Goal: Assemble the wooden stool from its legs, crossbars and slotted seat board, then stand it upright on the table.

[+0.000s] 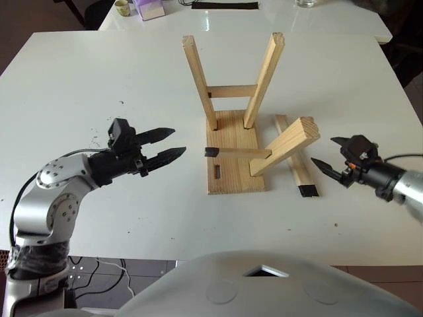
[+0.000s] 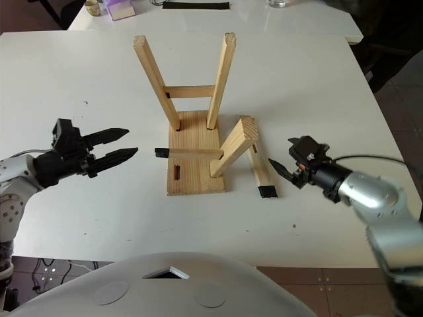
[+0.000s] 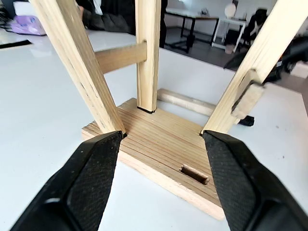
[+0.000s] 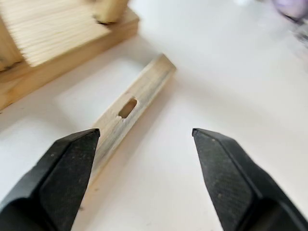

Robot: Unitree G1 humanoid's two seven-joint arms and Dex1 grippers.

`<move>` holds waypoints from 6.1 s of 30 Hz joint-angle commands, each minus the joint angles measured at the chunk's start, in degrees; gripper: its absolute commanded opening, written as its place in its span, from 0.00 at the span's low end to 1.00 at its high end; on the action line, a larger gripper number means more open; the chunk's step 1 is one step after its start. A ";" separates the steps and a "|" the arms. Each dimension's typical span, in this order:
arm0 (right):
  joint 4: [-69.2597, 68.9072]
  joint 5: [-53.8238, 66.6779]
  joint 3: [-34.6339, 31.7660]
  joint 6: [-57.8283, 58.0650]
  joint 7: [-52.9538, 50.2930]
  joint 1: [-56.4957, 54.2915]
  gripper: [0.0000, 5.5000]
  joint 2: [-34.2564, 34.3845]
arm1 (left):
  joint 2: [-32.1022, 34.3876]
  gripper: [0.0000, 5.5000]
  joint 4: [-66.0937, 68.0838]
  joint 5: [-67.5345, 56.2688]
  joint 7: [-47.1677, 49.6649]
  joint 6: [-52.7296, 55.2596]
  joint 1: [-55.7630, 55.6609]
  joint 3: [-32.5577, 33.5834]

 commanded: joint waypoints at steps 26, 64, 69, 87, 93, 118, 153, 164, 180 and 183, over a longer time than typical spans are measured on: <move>3.74 -1.92 11.05 5.52 -16.69 -0.60 0.51 23.87 | 0.54 0.57 0.75 -2.25 2.26 4.72 -7.26 -2.80; 11.83 -1.80 6.38 -6.23 -13.65 -1.77 0.37 27.52 | -0.48 0.57 10.76 2.21 10.18 5.35 -19.73 -1.70; 10.88 4.32 -4.84 -9.25 -9.17 -8.98 0.37 22.94 | -0.10 0.57 11.41 0.77 15.10 10.83 -28.88 -1.19; 10.04 72.37 -12.67 6.74 2.96 -45.23 0.37 -5.21 | -5.85 0.71 1.30 -36.31 18.67 23.79 -51.59 -2.94; 9.33 75.50 -8.01 8.99 6.34 -47.18 0.37 -8.68 | -6.65 0.72 2.32 -42.85 19.43 24.29 -53.29 -2.94; 10.49 67.22 -6.63 10.11 17.22 -45.96 0.37 -14.49 | -0.91 0.37 1.58 -39.35 6.73 23.24 -45.21 -1.11; 21.37 52.80 -27.02 8.53 24.77 -23.73 0.53 -12.99 | 17.96 0.37 12.06 -17.82 -11.56 14.35 -41.06 2.21; 18.71 44.08 -23.08 4.24 27.96 -19.16 0.53 -11.50 | 18.69 0.37 8.62 -4.47 -24.98 1.30 -21.94 2.47; 20.28 39.49 -15.54 2.85 29.57 -25.49 0.53 -11.65 | 12.73 0.37 5.38 0.91 -22.10 -2.97 -13.95 -1.85; 19.77 40.43 -16.00 3.34 28.89 -25.54 0.53 -11.03 | 12.74 0.37 5.24 2.16 -22.41 -3.52 -13.65 -3.15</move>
